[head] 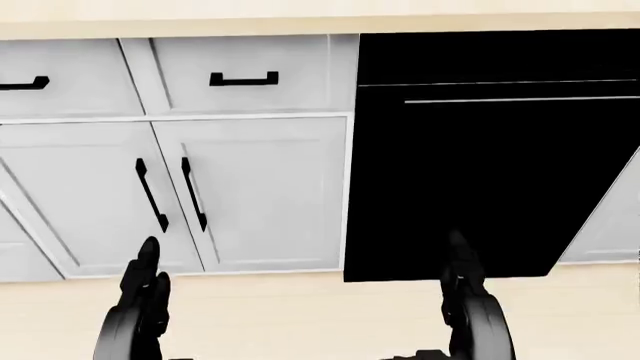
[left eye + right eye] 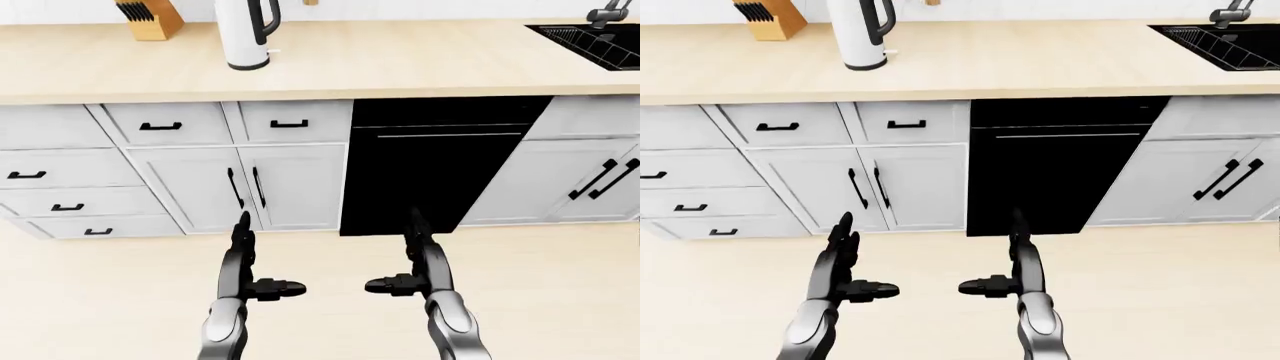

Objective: Press down the lever to turn on the electric kettle.

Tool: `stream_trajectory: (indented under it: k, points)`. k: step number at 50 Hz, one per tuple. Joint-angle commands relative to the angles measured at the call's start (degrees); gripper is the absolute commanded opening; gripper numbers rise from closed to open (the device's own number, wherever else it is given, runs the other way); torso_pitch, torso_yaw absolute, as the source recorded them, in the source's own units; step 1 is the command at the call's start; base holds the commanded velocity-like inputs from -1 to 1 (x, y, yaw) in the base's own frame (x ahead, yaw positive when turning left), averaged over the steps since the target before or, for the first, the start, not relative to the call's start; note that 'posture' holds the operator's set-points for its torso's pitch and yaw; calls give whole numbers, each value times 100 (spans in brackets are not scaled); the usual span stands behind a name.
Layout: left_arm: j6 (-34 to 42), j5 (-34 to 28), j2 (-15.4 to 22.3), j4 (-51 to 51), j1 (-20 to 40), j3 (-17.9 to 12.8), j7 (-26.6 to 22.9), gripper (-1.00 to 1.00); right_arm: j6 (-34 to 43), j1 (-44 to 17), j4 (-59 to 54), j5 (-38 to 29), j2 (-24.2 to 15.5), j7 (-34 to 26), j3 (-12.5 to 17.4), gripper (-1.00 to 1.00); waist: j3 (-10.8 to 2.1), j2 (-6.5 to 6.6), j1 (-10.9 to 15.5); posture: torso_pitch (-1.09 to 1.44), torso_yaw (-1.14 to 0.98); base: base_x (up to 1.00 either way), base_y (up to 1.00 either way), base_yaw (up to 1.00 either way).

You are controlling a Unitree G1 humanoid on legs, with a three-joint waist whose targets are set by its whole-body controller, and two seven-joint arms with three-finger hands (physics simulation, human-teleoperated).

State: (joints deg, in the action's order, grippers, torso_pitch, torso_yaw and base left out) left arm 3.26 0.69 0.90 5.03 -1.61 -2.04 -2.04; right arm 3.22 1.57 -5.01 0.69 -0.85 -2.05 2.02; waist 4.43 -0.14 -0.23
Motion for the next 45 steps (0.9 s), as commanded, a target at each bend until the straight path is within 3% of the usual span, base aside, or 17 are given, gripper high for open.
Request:
stream_trajectory:
  k: [1,3,4,5,7,8,19,21,27,36,45]
  points:
    - [-602,-157,16,-315,143,57,55,100,-294,-186,440,-54,-23,103,28,100,-5,-45,-12,0,0,0,0,0]
    - [-421,-169,21,-517,122,58,52,100,-271,-187,463,-70,-26,106,18,100,-353,-8,45,0,0,0,0,0]
    - [-418,-170,20,-520,121,57,51,100,-271,-187,464,-70,-26,106,18,100,-299,-8,43,0,0,0,0,0]
    - [-417,-171,18,-521,121,56,50,100,-271,-187,464,-70,-26,106,18,100,-97,-37,40,0,0,0,0,0]
    - [-383,-217,9,-632,81,71,64,100,-432,-248,271,-24,-47,97,83,100,-392,-45,43,0,0,0,0,0]
    - [-373,-222,8,-650,81,68,63,100,-460,-255,253,3,-41,91,85,100,-425,-44,40,0,0,0,0,0]
    - [-48,-161,-9,-1021,69,74,-6,100,-102,-423,561,-4,-87,35,69,100,-494,-21,42,0,0,0,0,0]
    - [201,-236,3,-1305,79,138,-35,100,408,-444,1194,197,-138,26,232,100,-514,-26,47,0,0,0,0,0]
    - [899,-252,33,-2207,194,26,7,100,1034,-691,1724,271,-151,115,255,100,-525,-37,48,0,0,0,0,0]
    - [2000,-287,138,-3455,507,-165,0,100,1204,-776,2207,314,-228,106,334,100,-502,-26,52,0,0,0,0,0]
    - [2784,-186,244,-4359,706,-429,-13,100,1234,-737,2504,52,-175,106,168,100,-452,-6,36,0,0,0,0,0]
